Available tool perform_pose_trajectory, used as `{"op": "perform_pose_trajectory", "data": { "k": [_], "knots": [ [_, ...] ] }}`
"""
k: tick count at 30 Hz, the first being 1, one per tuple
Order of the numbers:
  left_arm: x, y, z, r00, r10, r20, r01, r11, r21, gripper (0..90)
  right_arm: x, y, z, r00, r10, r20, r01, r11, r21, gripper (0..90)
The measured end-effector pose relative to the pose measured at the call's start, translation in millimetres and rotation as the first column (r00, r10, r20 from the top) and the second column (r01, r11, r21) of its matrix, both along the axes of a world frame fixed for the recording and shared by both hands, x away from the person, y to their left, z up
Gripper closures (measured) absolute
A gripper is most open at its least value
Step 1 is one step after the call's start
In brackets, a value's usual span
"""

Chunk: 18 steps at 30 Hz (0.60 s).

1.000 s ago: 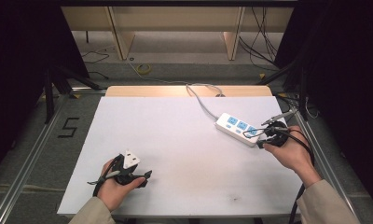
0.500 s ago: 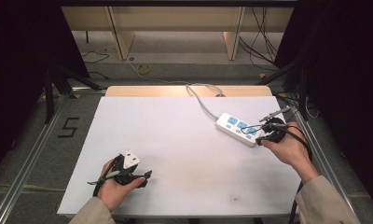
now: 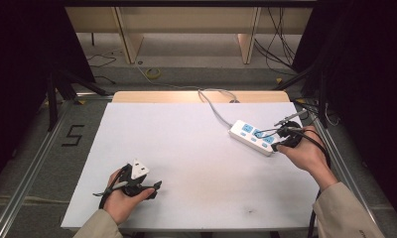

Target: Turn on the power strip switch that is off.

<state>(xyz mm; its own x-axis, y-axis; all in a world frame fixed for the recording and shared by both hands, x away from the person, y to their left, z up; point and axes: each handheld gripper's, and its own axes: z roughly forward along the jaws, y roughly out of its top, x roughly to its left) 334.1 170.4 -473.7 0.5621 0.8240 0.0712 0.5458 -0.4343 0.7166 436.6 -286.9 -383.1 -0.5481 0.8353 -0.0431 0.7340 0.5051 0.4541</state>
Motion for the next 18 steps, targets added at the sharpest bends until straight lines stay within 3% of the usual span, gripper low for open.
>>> {"op": "perform_pose_trajectory", "data": {
  "k": [18],
  "knots": [
    [0.2,0.0,0.2,1.0,0.0,-0.003,0.0,1.0,-0.003,28.2,9.0,2.7,2.5,0.9999,-0.007,-0.01,0.007,0.9999,-0.01,90.0]
  ]
}}
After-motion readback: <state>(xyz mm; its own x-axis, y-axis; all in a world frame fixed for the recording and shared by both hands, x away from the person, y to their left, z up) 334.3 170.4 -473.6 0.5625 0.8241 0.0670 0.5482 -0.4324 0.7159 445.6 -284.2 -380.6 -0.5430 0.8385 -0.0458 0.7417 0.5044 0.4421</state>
